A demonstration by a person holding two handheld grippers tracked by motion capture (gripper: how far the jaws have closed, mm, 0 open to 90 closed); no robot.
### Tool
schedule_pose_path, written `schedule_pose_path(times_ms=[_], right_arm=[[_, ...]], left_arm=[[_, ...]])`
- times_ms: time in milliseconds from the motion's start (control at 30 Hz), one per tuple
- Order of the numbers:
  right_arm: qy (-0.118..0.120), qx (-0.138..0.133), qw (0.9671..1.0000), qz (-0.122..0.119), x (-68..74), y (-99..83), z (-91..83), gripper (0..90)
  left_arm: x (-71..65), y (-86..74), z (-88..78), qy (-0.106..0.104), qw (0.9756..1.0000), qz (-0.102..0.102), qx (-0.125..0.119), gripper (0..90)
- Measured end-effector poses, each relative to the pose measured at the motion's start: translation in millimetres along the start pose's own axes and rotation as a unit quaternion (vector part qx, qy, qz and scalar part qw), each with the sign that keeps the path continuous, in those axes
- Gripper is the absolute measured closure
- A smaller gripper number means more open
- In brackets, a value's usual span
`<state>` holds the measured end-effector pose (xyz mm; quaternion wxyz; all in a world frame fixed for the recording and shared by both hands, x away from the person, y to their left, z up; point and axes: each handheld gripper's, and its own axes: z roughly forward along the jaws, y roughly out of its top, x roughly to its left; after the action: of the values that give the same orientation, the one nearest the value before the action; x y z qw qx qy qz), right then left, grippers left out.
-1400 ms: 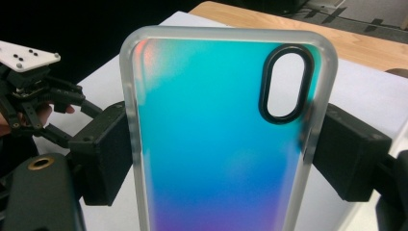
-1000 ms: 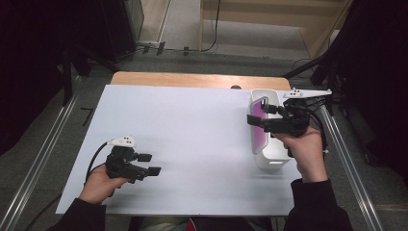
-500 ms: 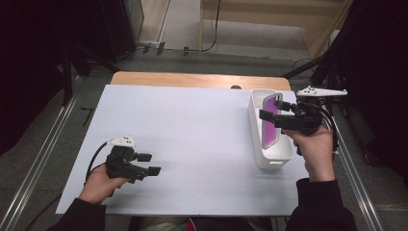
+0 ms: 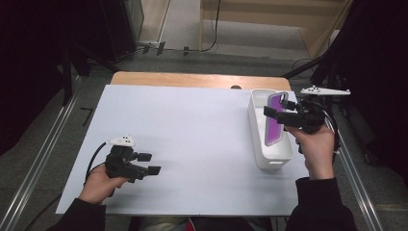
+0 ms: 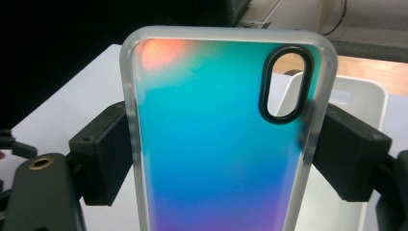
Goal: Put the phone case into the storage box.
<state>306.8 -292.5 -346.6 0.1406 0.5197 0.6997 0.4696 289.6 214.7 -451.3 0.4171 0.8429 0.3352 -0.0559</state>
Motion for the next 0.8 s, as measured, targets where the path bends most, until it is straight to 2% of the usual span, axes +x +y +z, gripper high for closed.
schedule_pose_path(times_ms=[167, 400, 800], right_arm=[[-0.012, -0.004, 0.9999, 0.005, -4.6, 2.9, 3.2, 14.9], [-0.022, -0.005, 0.9997, -0.008, -7.8, 15.3, 14.2, 14.9], [-0.045, -0.017, 0.9988, 0.005, -25.5, 26.1, 23.5, 14.9]], left_arm=[[1.3, 0.0, -1.3, 0.0, 1.0, -0.005, -0.002, 26.3], [1.5, 0.1, -1.2, 0.002, 1.0, -0.003, -0.002, 26.3], [1.3, 0.1, -0.9, 0.005, 1.0, -0.002, -0.004, 26.3]])
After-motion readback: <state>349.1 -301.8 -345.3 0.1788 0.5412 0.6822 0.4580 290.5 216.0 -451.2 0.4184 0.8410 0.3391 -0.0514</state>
